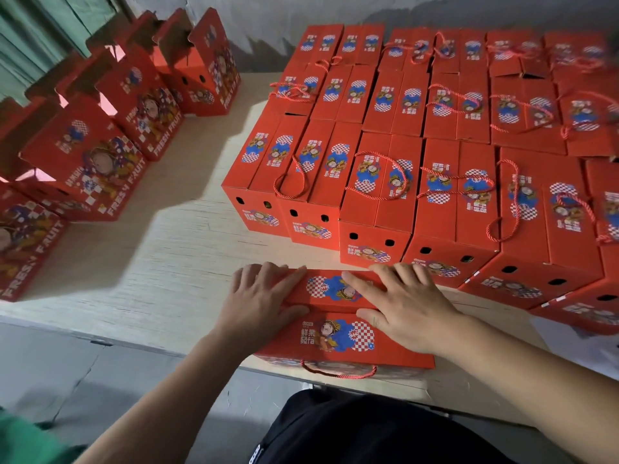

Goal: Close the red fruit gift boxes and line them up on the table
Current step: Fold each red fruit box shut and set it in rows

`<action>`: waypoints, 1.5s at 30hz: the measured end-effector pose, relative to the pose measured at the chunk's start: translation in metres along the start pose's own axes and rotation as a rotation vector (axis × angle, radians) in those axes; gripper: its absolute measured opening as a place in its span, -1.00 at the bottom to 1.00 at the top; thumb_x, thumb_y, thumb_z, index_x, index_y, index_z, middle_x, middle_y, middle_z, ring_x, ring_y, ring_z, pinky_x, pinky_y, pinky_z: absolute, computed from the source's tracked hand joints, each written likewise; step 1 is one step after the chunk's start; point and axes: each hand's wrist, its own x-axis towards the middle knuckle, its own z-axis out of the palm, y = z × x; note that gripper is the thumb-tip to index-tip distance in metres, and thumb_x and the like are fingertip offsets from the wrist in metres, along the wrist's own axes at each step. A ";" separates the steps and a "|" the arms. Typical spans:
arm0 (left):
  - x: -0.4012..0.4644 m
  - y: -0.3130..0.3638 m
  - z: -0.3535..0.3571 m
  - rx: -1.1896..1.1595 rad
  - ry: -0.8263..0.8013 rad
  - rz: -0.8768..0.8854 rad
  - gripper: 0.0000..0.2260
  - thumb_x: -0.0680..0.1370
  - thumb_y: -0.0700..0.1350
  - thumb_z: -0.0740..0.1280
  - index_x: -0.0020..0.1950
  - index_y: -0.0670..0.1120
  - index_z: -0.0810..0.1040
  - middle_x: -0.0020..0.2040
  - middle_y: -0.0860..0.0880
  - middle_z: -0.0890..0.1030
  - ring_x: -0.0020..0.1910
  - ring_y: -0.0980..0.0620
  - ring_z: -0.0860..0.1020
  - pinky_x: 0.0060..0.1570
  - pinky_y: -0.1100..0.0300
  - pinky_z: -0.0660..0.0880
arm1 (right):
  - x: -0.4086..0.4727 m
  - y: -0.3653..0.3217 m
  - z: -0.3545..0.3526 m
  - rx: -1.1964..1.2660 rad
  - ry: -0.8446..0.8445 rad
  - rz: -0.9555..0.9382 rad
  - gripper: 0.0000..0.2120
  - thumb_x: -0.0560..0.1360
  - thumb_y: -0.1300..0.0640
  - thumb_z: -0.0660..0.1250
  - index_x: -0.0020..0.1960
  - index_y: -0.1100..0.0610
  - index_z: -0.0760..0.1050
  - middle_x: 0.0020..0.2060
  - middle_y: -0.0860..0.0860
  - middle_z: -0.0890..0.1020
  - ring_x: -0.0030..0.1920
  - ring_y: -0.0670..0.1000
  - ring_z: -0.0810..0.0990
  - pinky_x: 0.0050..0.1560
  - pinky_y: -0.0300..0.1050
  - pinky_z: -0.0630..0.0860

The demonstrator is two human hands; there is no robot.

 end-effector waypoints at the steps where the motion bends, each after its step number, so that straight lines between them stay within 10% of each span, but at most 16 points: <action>1: 0.000 0.001 0.001 0.037 -0.006 0.048 -0.36 0.61 0.43 -0.09 0.64 0.20 0.19 0.39 -0.04 0.46 0.35 -0.15 0.37 0.40 -0.13 0.31 | -0.001 0.000 0.003 0.025 -0.023 -0.003 -0.35 0.54 -0.43 -0.42 0.57 -0.28 -0.44 0.58 0.09 0.15 0.43 0.22 0.24 0.40 0.21 0.13; 7: 0.002 -0.003 0.009 -0.051 -0.252 0.130 -0.27 0.56 0.52 -0.22 0.63 0.23 -0.34 0.69 -0.10 -0.13 0.66 -0.18 -0.18 0.61 -0.14 -0.19 | -0.001 -0.002 0.010 0.113 -0.067 -0.006 -0.33 0.48 -0.53 -0.42 0.49 -0.35 -0.55 0.64 0.02 -0.28 0.61 0.24 -0.14 0.51 0.21 -0.33; 12: 0.009 0.004 0.006 -0.296 -0.119 -0.043 -0.36 0.61 0.44 -0.06 0.62 0.20 0.13 0.49 0.07 0.32 0.51 -0.01 0.16 0.50 -0.16 0.26 | -0.003 0.001 0.006 0.232 0.002 0.029 -0.34 0.52 -0.49 -0.37 0.57 -0.35 -0.35 0.64 -0.11 -0.10 0.61 0.10 -0.08 0.55 0.16 -0.13; 16: 0.005 0.014 0.009 -0.394 -0.136 -0.245 -0.16 0.43 0.61 -0.02 0.63 0.27 0.00 0.51 0.07 0.17 0.51 -0.04 0.15 0.45 -0.15 0.31 | -0.012 -0.010 0.019 0.251 0.137 0.221 -0.30 0.53 -0.49 -0.29 0.62 -0.30 -0.23 0.60 -0.07 0.05 0.59 0.13 0.02 0.52 0.24 0.22; 22: -0.004 0.011 0.001 -1.070 -0.054 -0.593 -0.08 0.39 0.32 0.49 0.62 0.21 0.08 0.51 0.05 0.27 0.33 0.04 0.47 0.24 -0.14 0.58 | -0.018 -0.002 0.024 0.996 0.342 0.501 -0.22 0.56 -0.12 0.41 0.64 -0.14 0.07 0.61 -0.01 0.07 0.60 0.08 0.09 0.54 0.13 0.16; 27: -0.053 0.012 0.007 -1.618 -0.418 -0.901 -0.28 0.26 0.44 0.48 0.36 0.21 0.50 0.21 0.11 0.70 0.17 0.10 0.66 0.36 -0.20 0.30 | -0.056 -0.003 0.018 1.677 -0.080 0.787 -0.08 0.35 -0.54 0.32 0.60 -0.21 0.17 0.59 -0.13 0.19 0.57 0.02 0.24 0.47 0.07 0.31; 32: -0.054 0.024 0.008 -1.681 -0.285 -0.988 -0.45 0.34 0.26 0.53 0.27 0.11 0.58 0.05 0.04 0.74 -0.12 0.06 0.70 0.06 -0.05 0.45 | -0.044 -0.011 0.010 1.786 -0.122 0.918 -0.24 0.40 -0.48 0.34 0.53 -0.29 0.26 0.57 -0.12 0.24 0.52 0.13 0.27 0.26 0.24 0.50; 37: -0.062 0.033 0.004 -1.691 -0.165 -0.898 -0.64 0.43 0.27 0.45 0.22 0.35 0.59 0.16 0.13 0.71 0.17 0.11 0.64 0.24 -0.11 0.47 | -0.024 -0.002 0.006 1.801 0.031 0.810 -0.57 0.37 -0.42 0.42 0.14 -0.25 0.60 0.09 -0.14 0.72 0.16 0.06 0.63 0.02 0.02 0.46; 40: -0.081 0.048 0.010 -1.702 -0.087 -0.923 -0.72 0.55 0.12 0.45 0.24 0.35 0.55 0.10 0.17 0.71 0.06 0.22 0.68 0.02 0.08 0.60 | -0.011 0.000 -0.005 1.765 0.303 0.775 -0.74 0.32 -0.24 0.46 -0.05 -0.18 0.63 0.00 -0.04 0.70 0.05 0.09 0.62 -0.01 -0.01 0.40; 45: -0.120 0.066 0.019 -1.724 -0.004 -0.969 -0.51 0.39 0.19 0.47 0.31 0.21 0.51 0.05 0.18 0.73 0.03 0.19 0.70 -0.09 0.27 0.60 | 0.006 -0.007 -0.013 1.589 0.344 0.414 -0.62 0.38 -0.19 0.36 0.18 -0.22 0.61 0.04 -0.11 0.74 0.09 -0.05 0.69 0.14 0.04 0.57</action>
